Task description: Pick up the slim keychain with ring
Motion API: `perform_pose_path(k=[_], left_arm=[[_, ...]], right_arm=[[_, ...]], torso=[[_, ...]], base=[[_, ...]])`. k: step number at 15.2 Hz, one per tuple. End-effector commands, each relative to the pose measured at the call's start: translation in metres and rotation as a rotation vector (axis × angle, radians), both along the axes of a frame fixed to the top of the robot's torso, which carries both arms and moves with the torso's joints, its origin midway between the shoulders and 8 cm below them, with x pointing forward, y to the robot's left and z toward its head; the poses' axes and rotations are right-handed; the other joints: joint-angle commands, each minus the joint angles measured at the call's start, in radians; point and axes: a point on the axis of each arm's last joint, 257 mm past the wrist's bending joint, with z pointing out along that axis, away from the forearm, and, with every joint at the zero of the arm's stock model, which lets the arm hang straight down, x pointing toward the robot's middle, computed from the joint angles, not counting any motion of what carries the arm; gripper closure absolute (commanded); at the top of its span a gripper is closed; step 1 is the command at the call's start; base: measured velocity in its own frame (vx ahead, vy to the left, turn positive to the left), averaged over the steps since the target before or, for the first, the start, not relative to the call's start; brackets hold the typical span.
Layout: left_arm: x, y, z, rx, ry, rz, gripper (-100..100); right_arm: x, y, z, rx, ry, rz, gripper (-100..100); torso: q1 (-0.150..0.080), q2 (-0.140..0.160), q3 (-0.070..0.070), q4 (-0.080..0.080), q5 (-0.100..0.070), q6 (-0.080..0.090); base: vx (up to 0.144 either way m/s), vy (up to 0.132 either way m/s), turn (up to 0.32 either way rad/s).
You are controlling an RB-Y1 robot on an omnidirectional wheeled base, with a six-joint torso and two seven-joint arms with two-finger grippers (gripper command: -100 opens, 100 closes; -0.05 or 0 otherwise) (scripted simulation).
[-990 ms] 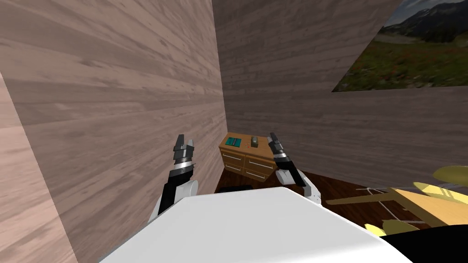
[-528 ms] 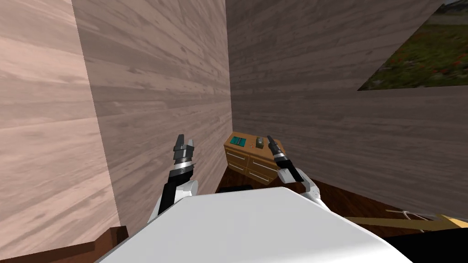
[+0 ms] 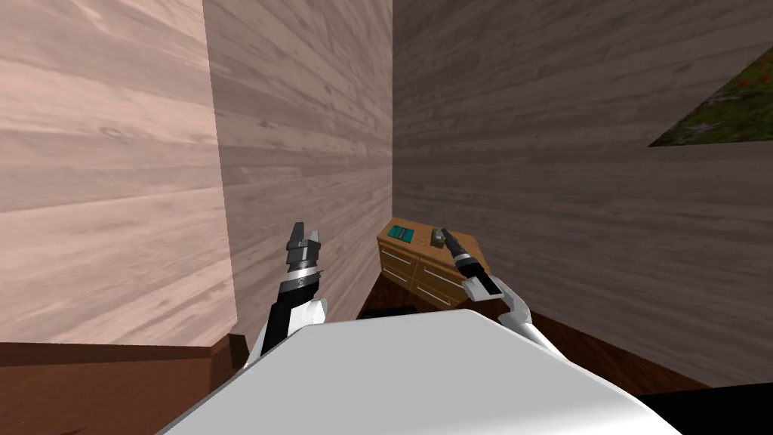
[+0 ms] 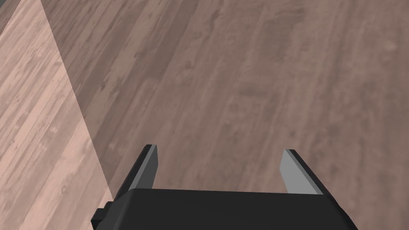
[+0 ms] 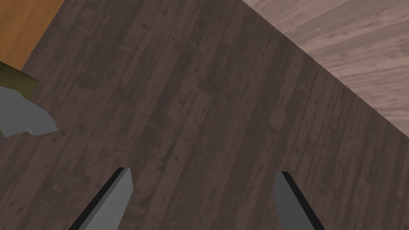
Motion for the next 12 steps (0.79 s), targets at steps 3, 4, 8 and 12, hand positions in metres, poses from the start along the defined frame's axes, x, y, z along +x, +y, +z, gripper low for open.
perform_pose_path(k=[3, 4, 8, 12], left_arm=[[0.0, 0.0, 0.0, 0.0, 0.0, 0.0, 0], [0.0, 0.0, 0.0, 0.0, 0.0, 0.0, 0], [0.0, 0.0, 0.0, 0.0, 0.0, 0.0, 0], [0.0, 0.0, 0.0, 0.0, 0.0, 0.0, 0]], right_arm=[[0.008, -0.026, -0.035, -0.067, 0.099, -0.042, -100], [0.006, -0.03, -0.042, -0.067, 0.112, -0.05, -100], [0.008, -0.048, -0.063, -0.104, 0.174, -0.079, -100], [0.01, -0.081, -0.092, -0.178, 0.274, -0.127, -100]], torso=[[0.0, 0.0, 0.0, 0.0, 0.0, 0.001], [0.0, 0.0, 0.0, 0.0, 0.0, 0.0], [0.001, 0.0, 0.0, 0.0, 0.0, 0.0], [0.0, 0.0, 0.0, 0.0, 0.0, 0.001]], base=[[-0.024, 0.015, 0.222], [-0.025, 0.017, 0.274], [-0.022, 0.019, 0.155], [-0.021, 0.019, 0.21]])
